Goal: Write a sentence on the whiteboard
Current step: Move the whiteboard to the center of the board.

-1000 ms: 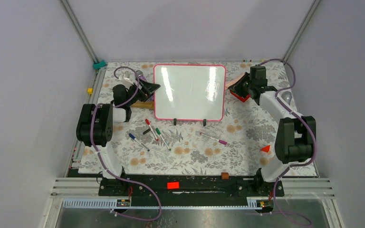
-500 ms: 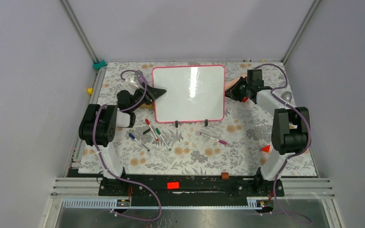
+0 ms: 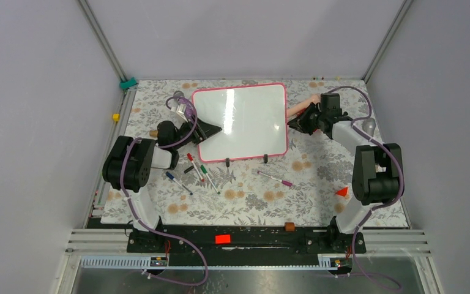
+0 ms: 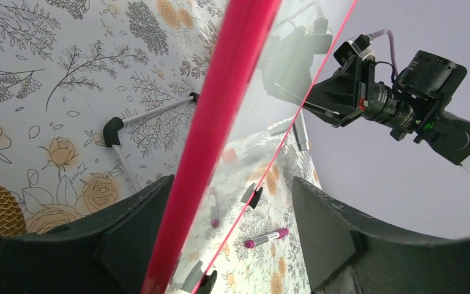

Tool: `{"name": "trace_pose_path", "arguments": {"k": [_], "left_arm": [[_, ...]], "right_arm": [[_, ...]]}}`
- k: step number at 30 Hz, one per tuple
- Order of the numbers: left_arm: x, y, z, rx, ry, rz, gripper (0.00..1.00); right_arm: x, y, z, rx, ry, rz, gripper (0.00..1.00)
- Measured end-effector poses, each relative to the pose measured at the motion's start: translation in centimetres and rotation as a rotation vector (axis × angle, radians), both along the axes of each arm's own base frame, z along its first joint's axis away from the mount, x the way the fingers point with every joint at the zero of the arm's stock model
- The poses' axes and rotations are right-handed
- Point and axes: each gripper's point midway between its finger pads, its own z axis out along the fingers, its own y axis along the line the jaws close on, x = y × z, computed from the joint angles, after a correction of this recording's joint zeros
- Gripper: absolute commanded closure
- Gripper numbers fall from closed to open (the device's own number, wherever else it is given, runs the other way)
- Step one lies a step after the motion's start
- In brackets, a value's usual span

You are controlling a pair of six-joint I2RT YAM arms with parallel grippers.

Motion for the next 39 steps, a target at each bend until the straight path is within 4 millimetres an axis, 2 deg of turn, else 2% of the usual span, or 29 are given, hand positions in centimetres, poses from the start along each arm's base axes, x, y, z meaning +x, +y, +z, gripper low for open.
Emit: {"name": "trace_pose_path", "arguments": {"k": [6,10,13,19,26,34,39], "left_arm": [[-0.2,0.0,0.1,0.025,-0.007,-0.005,0.29],[-0.1,0.3,-0.1,0.034,-0.004,0.002,0.29],[0.0,0.6,-0.2,0.037,0.001,0.005,0.29],[0.1,0.9,-0.2,0.039,-0.003,0.012,0.33],[0.1,0.7,0.7,0.021,-0.031,-0.02,0.35],[-0.5,-0.4,0.6,0.033,-0.044,-0.056,0.36],[-1.2,-1.6,0.3,0.044,-0.045,-0.088,0.36]], "right_arm": [[0.7,-0.1,1.0,0.062,-0.017,-0.009,1.0],[2.9,0.7,1.5,0.128,-0.025,0.014,1.0],[4.4,1.6,1.3,0.186,-0.026,0.037,1.0],[5.5,3.0,0.2,0.305,0.017,0.071,1.0],[5.9,4.2,1.9,0.43,-0.014,0.099,1.0],[4.1,4.3,0.4,0.485,0.033,0.09,1.0],[3.2,4.2,0.5,0.51,0.039,0.092,1.0]]}}
